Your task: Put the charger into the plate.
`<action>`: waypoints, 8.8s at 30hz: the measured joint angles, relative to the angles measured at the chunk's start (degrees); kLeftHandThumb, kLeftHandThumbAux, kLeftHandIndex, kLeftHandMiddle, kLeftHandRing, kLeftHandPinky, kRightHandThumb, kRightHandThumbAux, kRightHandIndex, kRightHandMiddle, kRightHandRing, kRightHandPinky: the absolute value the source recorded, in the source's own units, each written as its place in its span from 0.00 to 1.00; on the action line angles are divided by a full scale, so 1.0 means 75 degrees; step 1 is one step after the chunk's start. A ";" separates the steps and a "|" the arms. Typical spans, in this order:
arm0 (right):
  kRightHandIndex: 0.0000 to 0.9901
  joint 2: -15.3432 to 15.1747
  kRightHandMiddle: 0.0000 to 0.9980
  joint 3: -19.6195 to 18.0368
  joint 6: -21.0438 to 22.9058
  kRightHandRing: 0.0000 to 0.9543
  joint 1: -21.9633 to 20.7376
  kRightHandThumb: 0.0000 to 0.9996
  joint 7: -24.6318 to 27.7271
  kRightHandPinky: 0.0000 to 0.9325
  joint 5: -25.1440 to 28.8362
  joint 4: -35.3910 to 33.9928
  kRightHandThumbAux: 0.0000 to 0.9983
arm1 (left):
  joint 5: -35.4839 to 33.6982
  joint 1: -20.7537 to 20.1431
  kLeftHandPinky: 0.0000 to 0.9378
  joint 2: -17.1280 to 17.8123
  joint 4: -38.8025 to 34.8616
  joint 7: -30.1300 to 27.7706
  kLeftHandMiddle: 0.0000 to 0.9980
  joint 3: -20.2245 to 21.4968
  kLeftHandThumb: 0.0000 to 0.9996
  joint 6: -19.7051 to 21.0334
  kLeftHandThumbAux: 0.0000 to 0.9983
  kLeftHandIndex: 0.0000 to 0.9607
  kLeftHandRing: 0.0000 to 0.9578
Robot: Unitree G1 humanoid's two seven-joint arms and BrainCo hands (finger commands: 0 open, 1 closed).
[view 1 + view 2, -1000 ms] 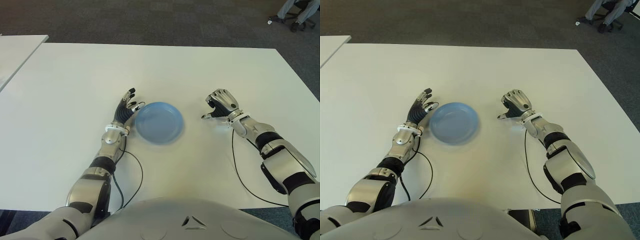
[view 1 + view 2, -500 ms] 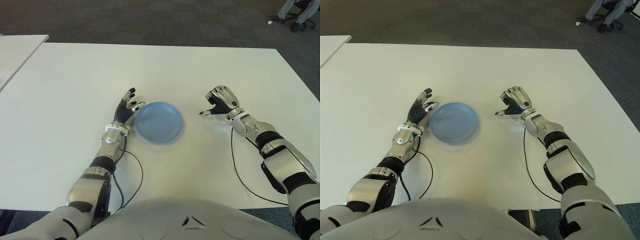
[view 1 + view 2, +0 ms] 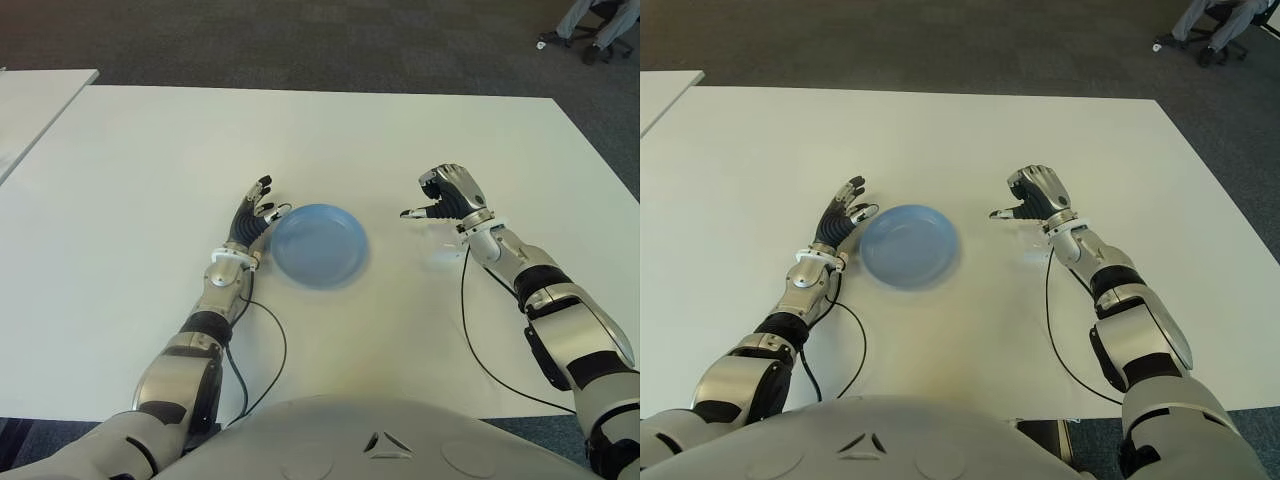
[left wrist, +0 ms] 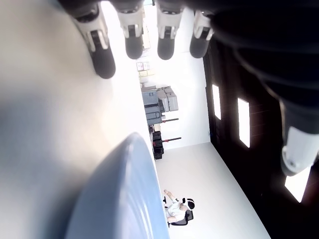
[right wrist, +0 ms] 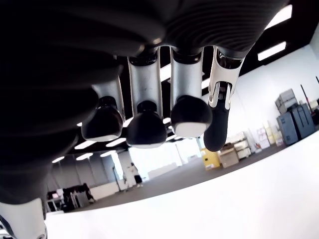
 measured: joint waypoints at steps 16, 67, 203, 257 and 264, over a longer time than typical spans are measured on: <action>0.37 -0.0472 0.51 -0.0506 -0.0505 0.49 0.0323 0.71 0.1588 0.41 0.0513 -0.0801 0.63 | 0.0005 -0.0049 0.07 -0.0005 0.0061 0.0010 0.07 -0.0015 0.00 0.0010 0.53 0.07 0.07; 0.00 -0.2652 0.00 -0.1061 -0.0817 0.00 0.1527 0.21 0.4903 0.00 0.0240 -0.2193 0.20 | -0.0001 -0.0232 0.05 0.0124 0.0404 0.0009 0.06 -0.0019 0.00 -0.0033 0.54 0.07 0.06; 0.00 -0.2008 0.00 0.1179 0.0483 0.00 0.1016 0.26 0.0929 0.00 -0.2246 -0.0573 0.13 | -0.0001 0.0121 0.06 0.0229 0.0051 -0.0341 0.07 -0.0020 0.00 -0.0157 0.52 0.08 0.06; 0.00 -0.1908 0.00 0.2163 0.0442 0.00 0.0443 0.27 -0.0550 0.00 -0.2900 0.0472 0.16 | -0.0329 0.0184 0.08 0.0237 0.0000 -0.1012 0.10 0.0045 0.00 -0.0221 0.50 0.10 0.08; 0.00 -0.1909 0.00 0.2133 0.0287 0.00 0.0436 0.28 -0.0372 0.00 -0.2747 0.0531 0.20 | -0.0379 0.0176 0.07 0.0240 0.0004 -0.1156 0.10 0.0052 0.00 -0.0222 0.50 0.11 0.09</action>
